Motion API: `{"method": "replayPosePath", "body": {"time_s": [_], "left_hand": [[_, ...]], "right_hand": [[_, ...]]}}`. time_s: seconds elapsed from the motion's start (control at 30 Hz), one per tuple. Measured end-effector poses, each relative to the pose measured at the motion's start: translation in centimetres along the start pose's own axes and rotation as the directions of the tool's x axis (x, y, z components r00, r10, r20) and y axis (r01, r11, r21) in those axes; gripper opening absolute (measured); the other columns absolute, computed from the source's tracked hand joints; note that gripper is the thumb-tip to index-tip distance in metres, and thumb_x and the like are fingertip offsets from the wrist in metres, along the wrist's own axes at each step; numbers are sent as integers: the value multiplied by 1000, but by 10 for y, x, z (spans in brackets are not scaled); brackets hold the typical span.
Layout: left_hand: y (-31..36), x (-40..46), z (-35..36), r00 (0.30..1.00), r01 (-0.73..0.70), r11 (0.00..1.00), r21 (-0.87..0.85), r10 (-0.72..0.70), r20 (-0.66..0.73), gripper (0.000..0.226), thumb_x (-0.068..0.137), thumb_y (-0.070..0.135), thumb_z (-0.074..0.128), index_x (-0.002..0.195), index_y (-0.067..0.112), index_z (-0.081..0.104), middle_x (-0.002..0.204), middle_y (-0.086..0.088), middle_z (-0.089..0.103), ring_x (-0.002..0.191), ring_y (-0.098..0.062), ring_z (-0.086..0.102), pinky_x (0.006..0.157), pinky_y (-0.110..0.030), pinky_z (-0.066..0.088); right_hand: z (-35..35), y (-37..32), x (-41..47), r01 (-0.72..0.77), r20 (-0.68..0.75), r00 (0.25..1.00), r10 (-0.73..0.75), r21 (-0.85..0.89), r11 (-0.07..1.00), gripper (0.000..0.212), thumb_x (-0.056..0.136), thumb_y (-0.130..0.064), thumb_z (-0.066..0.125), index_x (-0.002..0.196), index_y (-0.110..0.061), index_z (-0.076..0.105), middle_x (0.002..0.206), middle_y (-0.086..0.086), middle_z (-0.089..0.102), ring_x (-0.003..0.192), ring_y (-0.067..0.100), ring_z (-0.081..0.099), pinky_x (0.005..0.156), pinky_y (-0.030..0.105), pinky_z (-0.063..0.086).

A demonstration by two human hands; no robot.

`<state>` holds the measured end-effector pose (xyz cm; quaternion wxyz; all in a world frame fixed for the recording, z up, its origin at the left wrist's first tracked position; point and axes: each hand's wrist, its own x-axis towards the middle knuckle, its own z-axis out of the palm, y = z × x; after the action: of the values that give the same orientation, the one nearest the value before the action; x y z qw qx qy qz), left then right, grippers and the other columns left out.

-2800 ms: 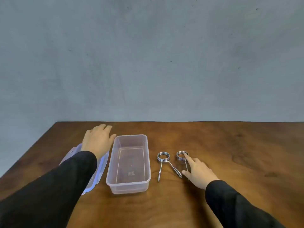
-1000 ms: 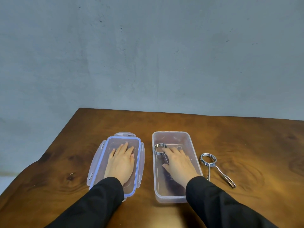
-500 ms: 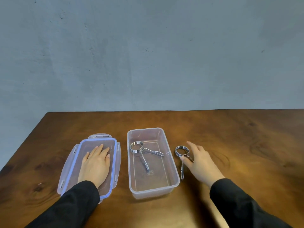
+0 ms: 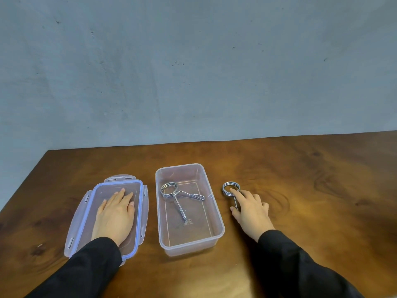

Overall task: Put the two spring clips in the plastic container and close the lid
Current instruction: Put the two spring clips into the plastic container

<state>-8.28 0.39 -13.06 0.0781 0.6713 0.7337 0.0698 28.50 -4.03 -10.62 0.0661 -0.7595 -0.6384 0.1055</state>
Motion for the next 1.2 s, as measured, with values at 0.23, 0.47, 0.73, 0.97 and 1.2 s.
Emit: {"method": "replayPosePath", "body": {"time_s": [0.23, 0.47, 0.73, 0.97, 1.2], "left_hand": [[4, -4, -8, 1000, -6, 1000, -29, 6, 6, 50, 105, 38, 31, 153, 26, 34, 162, 2, 34, 148, -19, 31, 123, -39, 16], [2, -5, -8, 1000, 4, 998, -58, -4, 7, 50, 104, 40, 29, 153, 30, 33, 162, 5, 32, 149, -17, 29, 124, -39, 14], [2, -5, -9, 1000, 2, 996, -87, -3, -4, 49, 105, 40, 28, 153, 30, 33, 163, 5, 30, 150, -17, 26, 125, -39, 11], [-1, -4, -8, 1000, -5, 996, -88, 5, 0, 50, 105, 41, 28, 154, 30, 32, 164, 5, 29, 151, -17, 24, 125, -40, 11], [-2, -1, -3, 1000, -15, 998, -63, 14, -17, 50, 105, 41, 27, 152, 29, 36, 163, 4, 32, 150, -17, 26, 125, -39, 11]], "right_hand": [[-64, -26, 16, 98, -218, 974, -61, 166, 981, 53, 101, -36, 55, 152, -33, 39, 153, 1, 48, 136, 29, 41, 105, 54, 35], [-108, -125, 13, 467, -117, 881, -458, 70, 881, 54, 101, -38, 53, 152, -39, 37, 152, -6, 49, 130, 25, 43, 98, 51, 36], [-41, -149, 17, 469, 103, 881, -461, -68, 881, 48, 102, -34, 50, 149, -38, 42, 146, -3, 55, 129, 28, 47, 109, 54, 34], [-16, -154, 24, 450, 130, 888, -440, -57, 891, 53, 103, -35, 52, 153, -35, 38, 152, -4, 51, 137, 26, 43, 115, 50, 31], [-2, -145, 26, 435, 136, 890, -435, 37, 900, 58, 103, -38, 52, 157, -34, 30, 158, -7, 43, 145, 21, 34, 115, 46, 32]]}}
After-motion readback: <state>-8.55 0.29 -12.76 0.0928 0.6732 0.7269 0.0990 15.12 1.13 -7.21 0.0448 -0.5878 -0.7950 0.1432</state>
